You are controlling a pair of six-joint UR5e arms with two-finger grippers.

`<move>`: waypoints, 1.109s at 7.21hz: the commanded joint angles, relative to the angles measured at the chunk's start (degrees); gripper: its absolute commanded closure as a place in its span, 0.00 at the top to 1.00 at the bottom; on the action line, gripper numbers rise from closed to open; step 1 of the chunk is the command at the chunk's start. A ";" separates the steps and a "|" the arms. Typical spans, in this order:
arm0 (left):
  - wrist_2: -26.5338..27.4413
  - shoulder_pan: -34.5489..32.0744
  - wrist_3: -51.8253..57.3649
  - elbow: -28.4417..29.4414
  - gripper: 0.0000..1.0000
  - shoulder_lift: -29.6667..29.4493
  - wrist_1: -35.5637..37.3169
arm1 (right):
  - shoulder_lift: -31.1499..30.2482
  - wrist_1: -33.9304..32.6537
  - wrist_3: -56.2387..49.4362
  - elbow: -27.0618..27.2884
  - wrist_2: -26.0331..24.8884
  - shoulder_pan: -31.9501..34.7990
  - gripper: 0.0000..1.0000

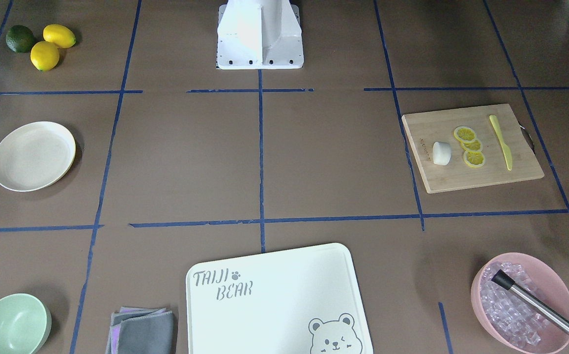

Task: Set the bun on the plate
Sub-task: 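Lower the right gripper toward the rim of the white plate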

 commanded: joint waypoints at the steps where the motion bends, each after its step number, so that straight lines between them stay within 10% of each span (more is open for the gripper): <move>1: 0.00 0.00 0.00 -0.17 1.00 -0.16 0.10 | 0.35 0.02 0.00 -0.03 0.00 -0.13 1.00; 4: 0.00 0.09 0.00 0.00 1.00 0.02 0.28 | 0.97 2.63 6.02 -0.12 2.80 -1.96 1.00; 8: 0.00 0.09 0.00 -0.17 1.00 0.02 0.19 | -2.89 36.48 39.40 -5.97 0.54 -16.01 1.00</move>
